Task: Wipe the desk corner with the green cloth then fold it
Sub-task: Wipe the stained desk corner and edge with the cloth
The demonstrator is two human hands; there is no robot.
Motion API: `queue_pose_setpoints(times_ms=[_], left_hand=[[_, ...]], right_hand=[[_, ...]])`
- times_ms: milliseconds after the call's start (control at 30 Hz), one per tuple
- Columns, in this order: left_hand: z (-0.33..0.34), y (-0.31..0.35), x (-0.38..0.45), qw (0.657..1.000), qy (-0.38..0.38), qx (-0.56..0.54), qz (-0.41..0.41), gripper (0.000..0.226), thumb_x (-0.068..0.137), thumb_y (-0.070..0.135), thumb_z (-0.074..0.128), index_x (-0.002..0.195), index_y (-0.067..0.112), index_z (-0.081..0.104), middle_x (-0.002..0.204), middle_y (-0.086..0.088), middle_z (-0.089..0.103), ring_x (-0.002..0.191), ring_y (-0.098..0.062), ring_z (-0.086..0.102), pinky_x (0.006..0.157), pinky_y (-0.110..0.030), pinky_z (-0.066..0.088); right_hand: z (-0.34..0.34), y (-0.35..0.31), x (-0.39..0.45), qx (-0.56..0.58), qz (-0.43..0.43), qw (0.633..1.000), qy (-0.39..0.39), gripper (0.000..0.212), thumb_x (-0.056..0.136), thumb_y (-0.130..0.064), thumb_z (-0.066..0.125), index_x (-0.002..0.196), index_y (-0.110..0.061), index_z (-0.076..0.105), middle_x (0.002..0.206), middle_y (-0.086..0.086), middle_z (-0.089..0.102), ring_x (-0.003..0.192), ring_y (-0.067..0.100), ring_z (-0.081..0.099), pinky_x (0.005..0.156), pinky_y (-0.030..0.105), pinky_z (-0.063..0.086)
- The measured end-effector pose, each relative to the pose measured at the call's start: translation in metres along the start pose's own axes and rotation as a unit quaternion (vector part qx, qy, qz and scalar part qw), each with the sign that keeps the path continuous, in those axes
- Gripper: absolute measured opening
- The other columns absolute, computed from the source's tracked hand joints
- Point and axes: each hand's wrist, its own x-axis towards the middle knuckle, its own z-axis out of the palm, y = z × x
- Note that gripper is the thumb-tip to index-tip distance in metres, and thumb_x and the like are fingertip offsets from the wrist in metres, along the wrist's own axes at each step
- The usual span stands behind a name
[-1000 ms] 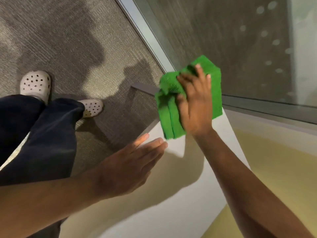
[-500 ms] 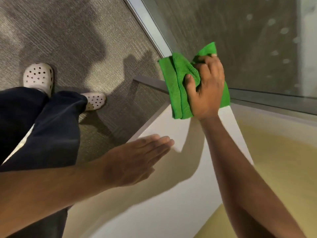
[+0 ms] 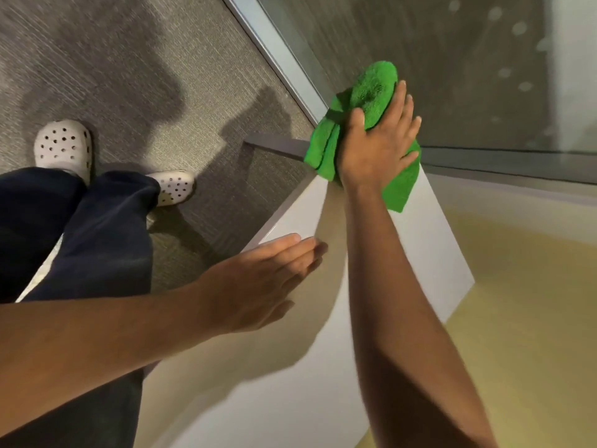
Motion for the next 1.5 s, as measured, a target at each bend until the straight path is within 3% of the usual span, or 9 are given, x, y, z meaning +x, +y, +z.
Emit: queue_pose_setpoints(times_ms=[333,500,633,767,933,1067,1233,1400,1500], left_hand=[[0.005,0.001,-0.001,0.999,0.034,-0.023,-0.009,0.08,0.101,0.043,0.063,0.16,-0.009,0.046,0.16,-0.022,0.056,0.15,-0.034,0.055,0.132,-0.048,0.033],[0.015,0.004,-0.002,0.996,0.043,-0.075,-0.024,0.076,0.103,0.036,0.059,0.164,-0.006,0.04,0.173,-0.021,0.041,0.161,-0.035,0.04,0.135,-0.049,0.031],[0.017,0.005,-0.003,0.992,0.058,-0.107,-0.029,0.072,0.105,0.032,0.056,0.164,-0.007,0.039,0.175,-0.019,0.038,0.164,-0.033,0.034,0.137,-0.048,0.027],[0.01,0.004,-0.004,0.984,0.089,-0.147,-0.037,0.068,0.102,0.028,0.064,0.159,-0.005,0.048,0.171,-0.017,0.046,0.161,-0.03,0.04,0.131,-0.046,0.039],[0.008,0.002,-0.006,0.992,0.074,-0.1,-0.028,0.07,0.104,0.032,0.057,0.163,-0.003,0.044,0.172,-0.017,0.044,0.161,-0.029,0.041,0.137,-0.043,0.026],[0.014,0.005,-0.005,0.992,0.066,-0.105,-0.036,0.071,0.105,0.028,0.05,0.166,-0.007,0.035,0.175,-0.021,0.037,0.164,-0.032,0.034,0.138,-0.046,0.025],[0.026,0.01,-0.006,0.991,0.058,-0.112,-0.035,0.07,0.107,0.028,0.044,0.166,-0.008,0.034,0.175,-0.024,0.035,0.166,-0.034,0.03,0.139,-0.049,0.019],[0.022,0.012,-0.002,0.989,0.094,-0.107,-0.042,0.048,0.1,0.024,0.057,0.135,-0.005,0.071,0.142,-0.024,0.07,0.139,-0.037,0.062,0.136,-0.047,0.03],[0.019,0.012,0.0,0.989,0.085,-0.113,-0.044,0.054,0.1,0.023,0.055,0.145,-0.007,0.064,0.151,-0.024,0.066,0.145,-0.035,0.06,0.133,-0.048,0.037]], right_hand=[[-0.002,0.012,-0.063,-0.063,-0.13,0.987,-0.07,0.079,0.097,-0.035,0.051,0.169,-0.023,0.019,0.18,0.004,0.001,0.167,0.035,-0.003,0.129,0.067,0.002],[-0.006,0.001,0.021,-0.072,-0.153,0.985,-0.036,0.044,0.093,-0.033,0.047,0.129,-0.021,0.068,0.153,0.006,0.054,0.145,0.031,0.048,0.118,0.056,0.037],[-0.012,0.025,0.039,0.052,-0.187,0.98,-0.044,0.032,0.104,-0.028,0.043,0.116,-0.012,0.068,0.112,0.006,0.072,0.108,0.03,0.066,0.096,0.053,0.05],[-0.01,0.049,0.037,0.075,-0.091,0.993,0.002,0.044,0.11,-0.037,0.034,0.117,-0.012,0.069,0.112,0.012,0.076,0.109,0.035,0.067,0.098,0.052,0.05],[-0.013,0.04,0.042,0.055,0.053,0.997,0.03,0.062,0.099,-0.048,0.026,0.124,-0.016,0.072,0.127,0.014,0.074,0.123,0.037,0.063,0.109,0.048,0.044],[-0.008,0.033,0.009,0.048,-0.039,0.997,0.05,0.051,0.106,-0.045,0.038,0.146,-0.022,0.06,0.147,0.003,0.065,0.142,0.028,0.053,0.123,0.051,0.031],[-0.004,0.043,-0.045,0.053,-0.052,0.997,-0.02,0.063,0.109,-0.048,0.037,0.168,-0.031,0.023,0.179,-0.009,0.016,0.168,0.022,0.003,0.132,0.055,-0.003],[-0.002,0.04,-0.092,0.036,-0.068,0.993,-0.087,0.07,0.105,-0.06,0.035,0.168,-0.04,0.011,0.179,-0.016,0.0,0.167,0.018,-0.01,0.13,0.057,-0.006],[-0.008,0.029,-0.076,-0.009,-0.083,0.992,-0.095,0.081,0.096,-0.061,0.054,0.166,-0.041,0.019,0.179,-0.01,0.005,0.167,0.027,-0.004,0.128,0.065,0.002]])
